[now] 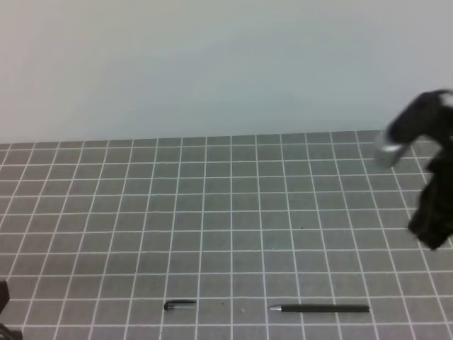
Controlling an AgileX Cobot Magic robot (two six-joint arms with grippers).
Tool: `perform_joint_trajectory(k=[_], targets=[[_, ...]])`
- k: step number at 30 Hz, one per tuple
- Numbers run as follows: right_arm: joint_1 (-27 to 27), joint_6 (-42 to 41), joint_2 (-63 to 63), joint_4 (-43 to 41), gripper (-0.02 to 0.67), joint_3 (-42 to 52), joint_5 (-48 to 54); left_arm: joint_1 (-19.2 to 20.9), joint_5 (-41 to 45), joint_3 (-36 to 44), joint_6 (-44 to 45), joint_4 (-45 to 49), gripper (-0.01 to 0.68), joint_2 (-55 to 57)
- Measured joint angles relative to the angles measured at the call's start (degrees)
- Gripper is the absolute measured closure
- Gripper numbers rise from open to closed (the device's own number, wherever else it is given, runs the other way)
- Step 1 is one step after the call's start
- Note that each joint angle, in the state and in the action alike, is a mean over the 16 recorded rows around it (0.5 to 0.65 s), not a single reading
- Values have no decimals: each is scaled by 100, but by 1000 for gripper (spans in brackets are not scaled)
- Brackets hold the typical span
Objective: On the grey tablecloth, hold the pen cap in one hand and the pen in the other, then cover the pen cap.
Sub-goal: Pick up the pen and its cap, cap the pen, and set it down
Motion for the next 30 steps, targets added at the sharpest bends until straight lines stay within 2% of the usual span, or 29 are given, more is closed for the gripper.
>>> perform_joint_trajectory(k=[8, 17, 22, 30], targets=[[417, -1038, 1443, 344, 651, -431, 117, -2, 35, 4, 59, -104, 673, 10], [661, -2284, 2265, 694, 634, -519, -33, -2, 42, 4, 77, -164, 673, 10], [808, -2587, 2500, 580, 539, -519, -152, -2, 41, 4, 80, -165, 673, 10], [946, -2589, 2807, 182, 365, -515, -155, -2, 12, 4, 81, -165, 673, 10]])
